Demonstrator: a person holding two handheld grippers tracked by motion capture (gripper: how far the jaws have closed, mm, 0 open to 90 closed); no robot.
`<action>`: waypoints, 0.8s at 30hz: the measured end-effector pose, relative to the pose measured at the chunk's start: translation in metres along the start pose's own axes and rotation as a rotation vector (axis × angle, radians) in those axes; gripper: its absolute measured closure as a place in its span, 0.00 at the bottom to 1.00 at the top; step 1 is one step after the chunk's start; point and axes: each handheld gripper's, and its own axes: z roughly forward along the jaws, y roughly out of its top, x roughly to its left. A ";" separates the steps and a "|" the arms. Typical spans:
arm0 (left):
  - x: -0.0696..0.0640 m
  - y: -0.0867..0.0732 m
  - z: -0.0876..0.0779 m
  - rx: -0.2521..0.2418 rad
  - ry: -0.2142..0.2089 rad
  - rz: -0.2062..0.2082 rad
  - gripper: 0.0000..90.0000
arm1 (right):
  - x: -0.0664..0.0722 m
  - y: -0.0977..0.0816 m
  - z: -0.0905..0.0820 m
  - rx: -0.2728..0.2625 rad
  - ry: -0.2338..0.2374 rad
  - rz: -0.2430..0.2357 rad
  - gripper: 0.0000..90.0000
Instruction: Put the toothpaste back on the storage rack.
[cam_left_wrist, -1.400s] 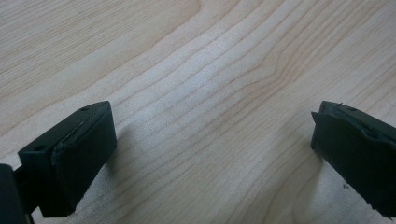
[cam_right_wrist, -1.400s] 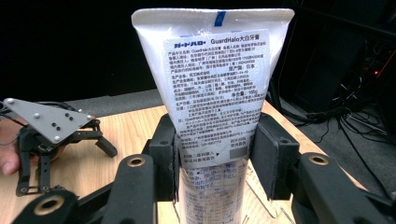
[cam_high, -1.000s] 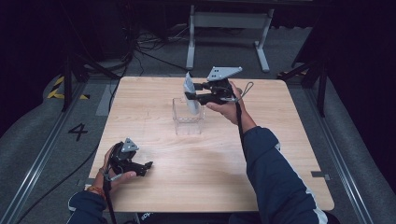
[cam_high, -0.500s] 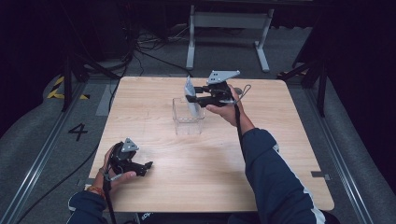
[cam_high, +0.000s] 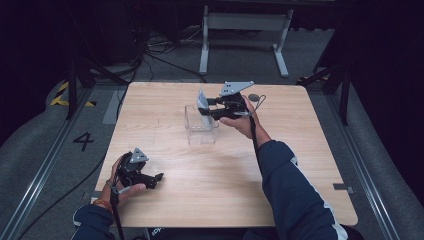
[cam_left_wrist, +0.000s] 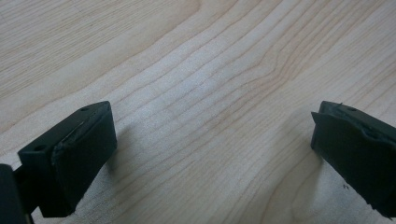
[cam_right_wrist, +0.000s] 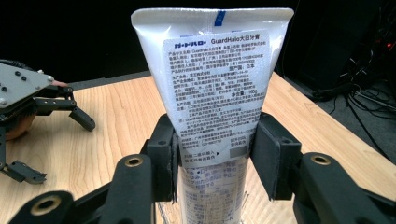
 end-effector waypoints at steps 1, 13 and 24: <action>0.000 0.000 0.000 0.000 -0.001 0.000 0.01 | 0.000 -0.001 0.001 0.001 0.002 0.000 0.62; 0.000 0.000 0.000 0.007 -0.001 0.005 0.01 | 0.002 -0.012 0.008 0.052 0.004 0.001 0.61; 0.000 0.000 0.000 0.007 -0.001 0.004 0.01 | 0.000 -0.018 0.011 0.078 -0.003 0.013 0.60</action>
